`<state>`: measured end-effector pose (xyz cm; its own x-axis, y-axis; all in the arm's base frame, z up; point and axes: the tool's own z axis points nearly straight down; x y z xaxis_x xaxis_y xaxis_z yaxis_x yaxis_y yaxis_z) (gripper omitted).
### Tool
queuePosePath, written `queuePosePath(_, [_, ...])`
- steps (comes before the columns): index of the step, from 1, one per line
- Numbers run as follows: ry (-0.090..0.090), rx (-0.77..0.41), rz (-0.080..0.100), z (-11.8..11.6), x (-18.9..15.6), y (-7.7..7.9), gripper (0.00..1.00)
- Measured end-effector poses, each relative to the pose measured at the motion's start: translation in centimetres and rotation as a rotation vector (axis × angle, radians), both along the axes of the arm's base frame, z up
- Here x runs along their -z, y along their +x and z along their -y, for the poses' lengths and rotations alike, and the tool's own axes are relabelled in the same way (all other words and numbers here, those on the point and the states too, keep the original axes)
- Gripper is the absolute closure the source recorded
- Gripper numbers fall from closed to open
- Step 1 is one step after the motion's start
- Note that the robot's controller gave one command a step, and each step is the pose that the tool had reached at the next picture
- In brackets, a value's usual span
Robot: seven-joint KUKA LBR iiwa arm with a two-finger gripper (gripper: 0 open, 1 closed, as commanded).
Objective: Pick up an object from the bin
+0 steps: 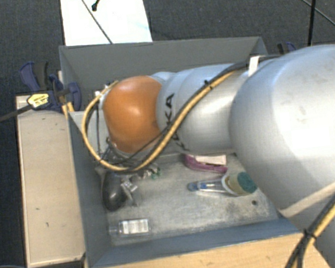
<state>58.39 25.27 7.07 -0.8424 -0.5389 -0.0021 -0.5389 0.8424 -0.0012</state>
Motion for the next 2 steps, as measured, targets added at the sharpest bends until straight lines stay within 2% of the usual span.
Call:
queuePosePath(1, [0.003, -0.358, 0.006, -0.1, -3.1, -0.4, 0.0])
queuePosePath(2, [0.001, -0.776, 0.005, -0.1, -4.7, 0.4, 0.0])
